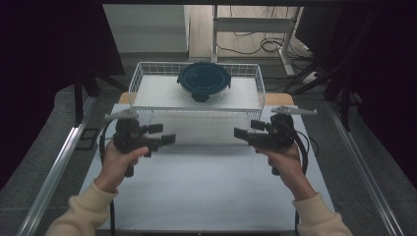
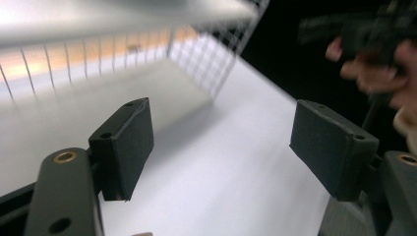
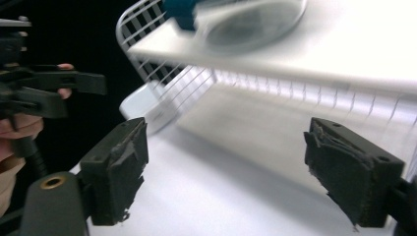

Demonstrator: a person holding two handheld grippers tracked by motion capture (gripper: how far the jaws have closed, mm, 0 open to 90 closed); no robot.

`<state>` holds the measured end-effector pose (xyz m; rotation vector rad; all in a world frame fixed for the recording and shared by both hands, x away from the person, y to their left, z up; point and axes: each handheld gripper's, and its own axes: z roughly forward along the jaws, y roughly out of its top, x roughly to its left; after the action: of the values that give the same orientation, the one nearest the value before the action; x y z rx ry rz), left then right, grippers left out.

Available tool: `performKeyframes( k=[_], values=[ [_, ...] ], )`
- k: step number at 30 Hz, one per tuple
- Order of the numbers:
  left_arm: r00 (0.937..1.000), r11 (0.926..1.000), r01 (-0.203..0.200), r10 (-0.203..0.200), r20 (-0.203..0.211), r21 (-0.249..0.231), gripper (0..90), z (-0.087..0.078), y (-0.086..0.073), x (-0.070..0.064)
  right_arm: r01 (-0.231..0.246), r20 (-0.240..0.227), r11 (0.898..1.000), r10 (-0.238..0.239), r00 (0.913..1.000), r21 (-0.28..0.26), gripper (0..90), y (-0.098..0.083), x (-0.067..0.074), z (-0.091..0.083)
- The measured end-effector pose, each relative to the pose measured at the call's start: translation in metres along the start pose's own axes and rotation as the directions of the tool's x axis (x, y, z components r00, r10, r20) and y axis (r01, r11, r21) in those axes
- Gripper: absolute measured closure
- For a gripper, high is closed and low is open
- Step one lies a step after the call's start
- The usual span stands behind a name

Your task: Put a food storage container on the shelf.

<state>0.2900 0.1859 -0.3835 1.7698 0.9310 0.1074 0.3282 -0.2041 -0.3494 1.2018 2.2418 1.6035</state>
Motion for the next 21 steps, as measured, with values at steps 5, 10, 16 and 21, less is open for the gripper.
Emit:
performKeyframes(
  k=[5,10,16,21],
  values=[
    [0.9994,0.9958,-0.026,0.028,-0.023,0.088,24.1,0.005,-0.035,-0.01,0.053,0.017,0.999,-0.053,0.9985,0.004,19.4,-0.033,0.007,-0.011],
    [0.9969,0.9898,-0.043,0.051,-0.06,0.136,24.3,0.01,-0.067,-0.018,0.071,0.017,0.996,-0.072,0.9973,0.051,20.9,-0.074,0.009,-0.015],
    [0.9963,0.9824,-0.019,0.034,-0.079,0.186,24.9,0.026,-0.095,-0.017,0.058,0.01,0.989,-0.059,0.9982,0.133,21.6,-0.12,0.004,0.0],
    [0.993,0.9761,-0.036,0.059,-0.102,0.214,25.1,0.032,-0.104,-0.017,0.054,0.0,0.985,-0.055,0.9985,0.163,23.1,-0.135,0.002,0.007]
  ],
)
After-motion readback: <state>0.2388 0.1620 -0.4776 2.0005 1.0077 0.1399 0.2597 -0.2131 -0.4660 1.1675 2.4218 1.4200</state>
